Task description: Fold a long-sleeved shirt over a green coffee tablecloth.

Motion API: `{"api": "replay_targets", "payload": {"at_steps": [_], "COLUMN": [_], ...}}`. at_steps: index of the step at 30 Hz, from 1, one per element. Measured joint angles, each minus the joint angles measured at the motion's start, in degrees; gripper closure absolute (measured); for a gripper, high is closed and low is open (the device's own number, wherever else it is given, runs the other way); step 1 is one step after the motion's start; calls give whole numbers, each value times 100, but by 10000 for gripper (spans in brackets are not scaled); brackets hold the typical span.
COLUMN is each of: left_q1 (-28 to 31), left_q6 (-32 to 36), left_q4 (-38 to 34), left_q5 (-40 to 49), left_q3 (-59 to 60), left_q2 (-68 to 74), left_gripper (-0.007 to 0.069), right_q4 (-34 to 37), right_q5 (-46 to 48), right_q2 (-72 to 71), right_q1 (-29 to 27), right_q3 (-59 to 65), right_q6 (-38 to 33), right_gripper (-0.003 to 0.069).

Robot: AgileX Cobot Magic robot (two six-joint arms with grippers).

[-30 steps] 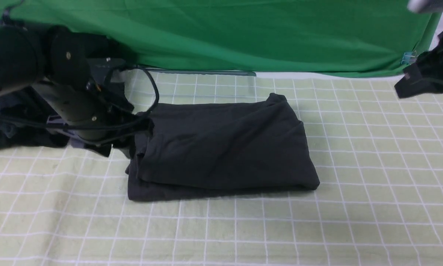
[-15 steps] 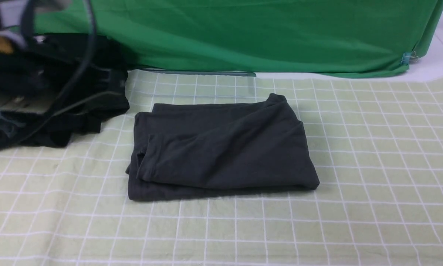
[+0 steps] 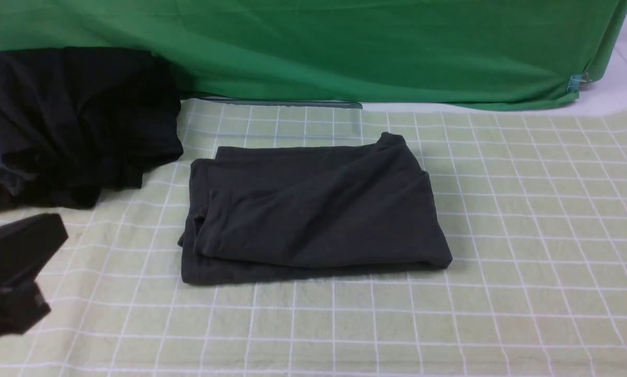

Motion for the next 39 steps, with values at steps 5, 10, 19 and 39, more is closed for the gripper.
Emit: {"api": "replay_targets", "payload": {"at_steps": [5,10,19,39], "left_q1": [0,0,0,9], "left_q6": [-15,-15,-15,313], "left_q4": [0,113,314,1593], "left_q5": [-389,-631,-483,-383], "left_q3": [231,236,249,293], "left_q2": [-182,-182,-182,-281], "left_gripper": [627,627,627,623], "right_q4": [0,0,0,0], "right_q5": [-75,-75,-75,-75], "right_q2": [0,0,0,0], "right_q1": [0,0,0,0], "right_q3": [5,6,6,6], "right_q6": [0,0,0,0], "right_gripper": [523,495,482,425]}}
